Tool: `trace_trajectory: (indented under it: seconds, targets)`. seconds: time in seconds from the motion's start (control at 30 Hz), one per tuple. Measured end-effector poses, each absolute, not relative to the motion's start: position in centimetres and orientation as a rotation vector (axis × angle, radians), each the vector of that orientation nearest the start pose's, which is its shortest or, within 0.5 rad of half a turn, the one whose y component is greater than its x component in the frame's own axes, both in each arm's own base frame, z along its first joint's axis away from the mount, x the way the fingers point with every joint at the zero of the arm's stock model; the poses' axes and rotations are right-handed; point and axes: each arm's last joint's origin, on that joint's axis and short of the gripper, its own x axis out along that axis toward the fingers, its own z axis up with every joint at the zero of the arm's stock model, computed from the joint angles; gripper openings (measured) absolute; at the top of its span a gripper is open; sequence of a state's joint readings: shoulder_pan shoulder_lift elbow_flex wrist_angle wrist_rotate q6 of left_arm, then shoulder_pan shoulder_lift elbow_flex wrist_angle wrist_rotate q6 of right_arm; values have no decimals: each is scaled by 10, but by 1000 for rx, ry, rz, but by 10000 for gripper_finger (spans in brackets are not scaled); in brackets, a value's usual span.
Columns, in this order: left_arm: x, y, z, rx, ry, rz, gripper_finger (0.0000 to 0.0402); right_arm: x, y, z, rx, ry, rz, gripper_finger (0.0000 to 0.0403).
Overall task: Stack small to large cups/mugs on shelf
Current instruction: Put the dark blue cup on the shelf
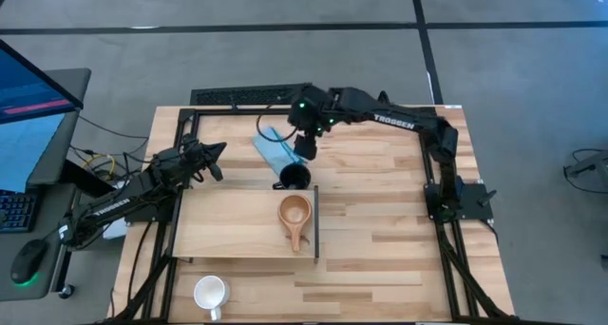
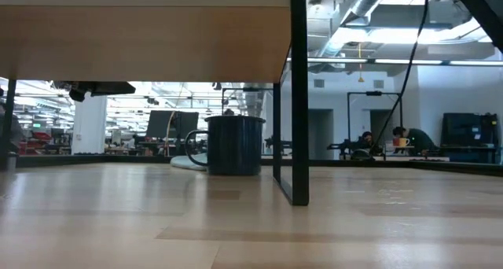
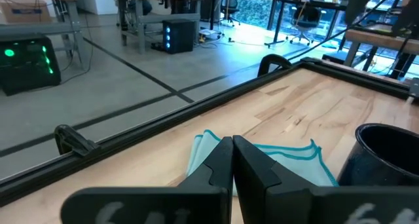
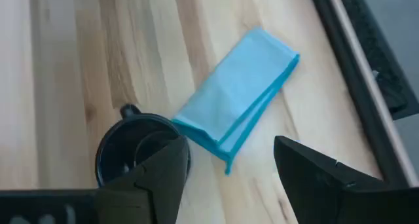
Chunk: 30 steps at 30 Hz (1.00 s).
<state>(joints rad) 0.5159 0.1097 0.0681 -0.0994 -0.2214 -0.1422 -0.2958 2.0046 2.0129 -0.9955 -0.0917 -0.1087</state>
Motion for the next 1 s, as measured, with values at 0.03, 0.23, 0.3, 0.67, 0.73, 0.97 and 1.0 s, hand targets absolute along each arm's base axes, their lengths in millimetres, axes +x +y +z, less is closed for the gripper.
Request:
trace_trajectory:
  seconds: [0.03, 0.23, 0.3, 0.67, 0.73, 0.97, 1.0]
  targets:
    - [84, 55, 169, -156, 90, 745, 0, 408, -124, 329, 91, 967, -135, 249]
    - [84, 55, 169, -173, 84, 746, 0, 374, -135, 355, 149, 930, -185, 249]
    - [84, 55, 169, -173, 83, 746, 0, 359, -139, 363, 172, 915, -215, 249]
    - [84, 55, 169, -175, 82, 746, 0, 270, -137, 374, 240, 732, -358, 249]
    - [84, 55, 169, -175, 82, 746, 0, 254, -133, 369, 250, 689, -379, 249]
    - [84, 55, 169, -175, 82, 746, 0, 212, -112, 339, 280, 524, -409, 249]
    - [84, 55, 169, -175, 82, 746, 0, 207, -109, 334, 285, 498, -411, 249]
